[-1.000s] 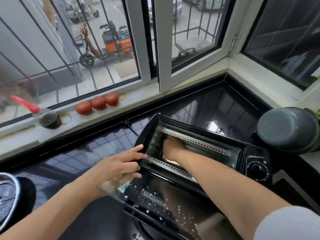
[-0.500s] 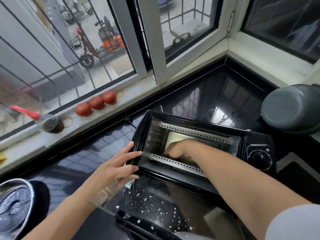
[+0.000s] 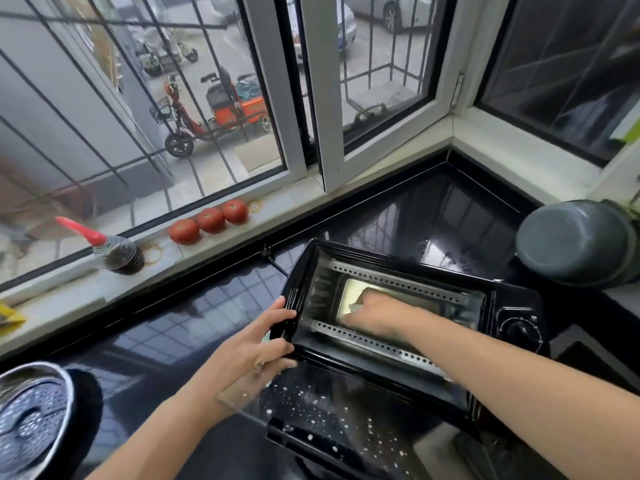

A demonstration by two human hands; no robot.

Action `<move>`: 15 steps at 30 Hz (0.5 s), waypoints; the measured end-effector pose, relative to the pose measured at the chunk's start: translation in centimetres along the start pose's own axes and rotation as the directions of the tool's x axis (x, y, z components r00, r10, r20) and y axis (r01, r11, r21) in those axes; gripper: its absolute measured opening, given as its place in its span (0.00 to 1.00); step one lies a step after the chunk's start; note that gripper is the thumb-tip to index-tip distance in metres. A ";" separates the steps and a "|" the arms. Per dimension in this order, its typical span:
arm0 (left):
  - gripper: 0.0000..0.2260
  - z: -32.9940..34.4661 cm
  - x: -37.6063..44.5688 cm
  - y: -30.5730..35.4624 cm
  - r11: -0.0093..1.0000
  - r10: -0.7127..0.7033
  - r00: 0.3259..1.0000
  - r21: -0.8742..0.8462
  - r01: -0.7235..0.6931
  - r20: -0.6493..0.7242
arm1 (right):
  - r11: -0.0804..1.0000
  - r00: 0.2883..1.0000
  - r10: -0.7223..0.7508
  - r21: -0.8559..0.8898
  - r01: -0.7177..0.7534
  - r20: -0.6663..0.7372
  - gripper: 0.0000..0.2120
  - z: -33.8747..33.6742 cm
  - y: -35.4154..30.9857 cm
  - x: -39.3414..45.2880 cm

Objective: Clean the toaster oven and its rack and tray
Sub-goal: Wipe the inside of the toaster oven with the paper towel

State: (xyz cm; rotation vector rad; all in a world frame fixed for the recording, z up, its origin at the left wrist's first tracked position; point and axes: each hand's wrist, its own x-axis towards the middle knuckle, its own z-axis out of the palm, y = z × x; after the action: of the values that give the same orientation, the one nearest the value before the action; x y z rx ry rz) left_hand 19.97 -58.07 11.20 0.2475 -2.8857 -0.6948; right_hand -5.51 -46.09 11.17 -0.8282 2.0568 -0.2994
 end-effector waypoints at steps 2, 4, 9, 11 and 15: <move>0.07 0.2 0.0 -0.1 0.999 -0.014 1.000 -0.032 0.014 -0.007 | 0.913 0.990 -0.139 0.389 0.125 0.008 0.19 -0.6 0.2 -1.8; 0.07 0.4 0.1 0.0 0.994 -0.057 0.998 -0.098 0.053 -0.036 | 0.573 0.956 -0.291 0.808 0.136 0.046 0.13 -1.3 0.8 -3.2; 0.09 0.5 -0.6 0.2 0.990 -0.079 0.996 -0.121 0.073 -0.040 | 0.403 0.995 -0.094 0.914 0.056 -0.020 0.10 -0.5 2.2 -2.4; 0.07 0.6 -1.1 0.4 0.995 -0.060 0.997 -0.087 0.056 -0.043 | 0.385 0.998 0.063 0.923 -0.016 -0.009 0.09 0.5 2.7 -0.7; 0.05 0.8 -2.0 0.4 0.998 -0.035 0.998 -0.049 0.033 -0.050 | 0.360 0.949 0.281 0.901 -0.243 0.144 0.07 3.1 1.7 2.3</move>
State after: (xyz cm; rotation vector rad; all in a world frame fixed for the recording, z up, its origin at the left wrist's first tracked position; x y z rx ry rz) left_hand 21.75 -57.00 10.40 0.3039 -2.8186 -0.7513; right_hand -4.68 -46.07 6.99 0.2281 1.6053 -1.1491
